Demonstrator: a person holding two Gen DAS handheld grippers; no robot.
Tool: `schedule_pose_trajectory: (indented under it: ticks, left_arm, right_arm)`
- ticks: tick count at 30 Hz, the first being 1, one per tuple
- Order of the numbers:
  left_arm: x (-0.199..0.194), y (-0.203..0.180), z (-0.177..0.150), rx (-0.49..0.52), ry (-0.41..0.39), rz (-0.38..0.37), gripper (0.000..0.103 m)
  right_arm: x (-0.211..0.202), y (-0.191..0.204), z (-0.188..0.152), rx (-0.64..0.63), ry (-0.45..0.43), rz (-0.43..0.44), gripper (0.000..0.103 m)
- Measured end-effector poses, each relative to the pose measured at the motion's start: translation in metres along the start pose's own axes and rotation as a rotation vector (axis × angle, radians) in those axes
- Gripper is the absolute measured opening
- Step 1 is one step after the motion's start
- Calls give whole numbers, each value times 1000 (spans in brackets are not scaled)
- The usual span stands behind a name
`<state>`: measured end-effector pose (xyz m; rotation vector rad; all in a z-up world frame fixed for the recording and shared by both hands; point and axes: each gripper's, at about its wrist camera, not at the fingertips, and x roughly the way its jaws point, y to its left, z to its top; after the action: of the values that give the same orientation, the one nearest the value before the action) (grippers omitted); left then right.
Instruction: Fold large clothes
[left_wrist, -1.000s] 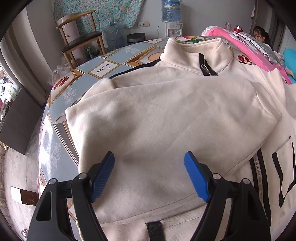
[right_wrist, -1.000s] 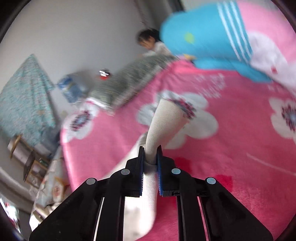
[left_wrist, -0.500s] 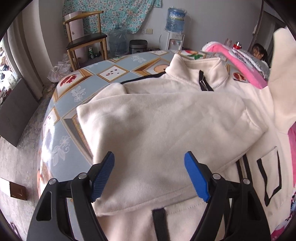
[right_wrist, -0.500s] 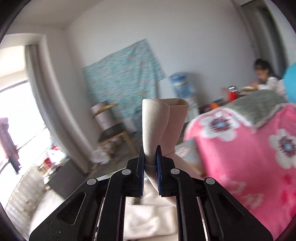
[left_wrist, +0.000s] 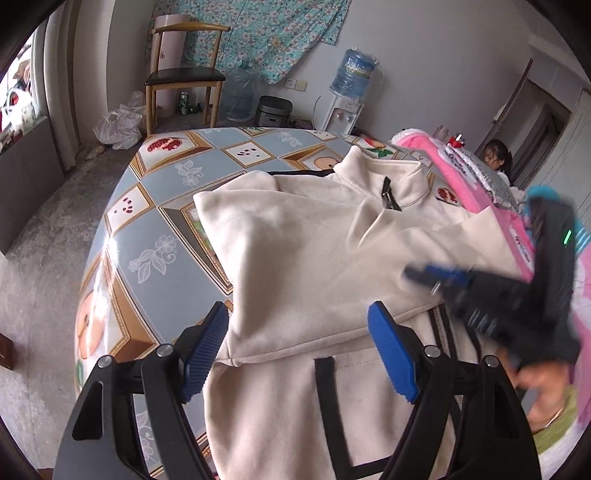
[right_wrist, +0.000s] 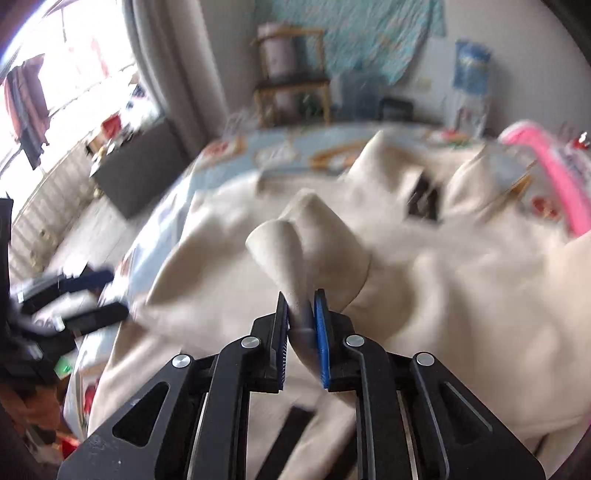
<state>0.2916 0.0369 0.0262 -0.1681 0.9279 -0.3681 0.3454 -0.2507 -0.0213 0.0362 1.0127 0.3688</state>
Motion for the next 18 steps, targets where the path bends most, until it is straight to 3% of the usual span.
schedule_pose_trajectory:
  ticks: [2,4,5,8,9,11,16,18]
  left_arm:
    - [3,3,4,-38,3,-52,76]
    - [8,3,11,-78,11,-113,76]
    - [11,1,14,-88,16,-142,76]
    - [31,-10,25,-106,54,-217,75]
    - [43,-13,30,-116,82,-224,70]
    - [68,-18,37,-148,140,-250,66]
    - [115,-24,43,-201,253,-190,46]
    - [117,-27,45,-197,235,-147,39]
  right_arm:
    - [-6,-5,-10,17,11,73,42]
    - [-22,-10,-20,61,-3,140,54]
    - [-31,-21,-24,94,-12,160,55]
    - [-57,-54,-39,205,-58,163,55]
    - [-66,-66,-45,246,-74,157,55]
    - [-78,-88,-58,309,-84,108,42]
    - [-100,-127,-96,384,-65,-20,24]
    - [-103,-136,-107,392,-55,-60,22]
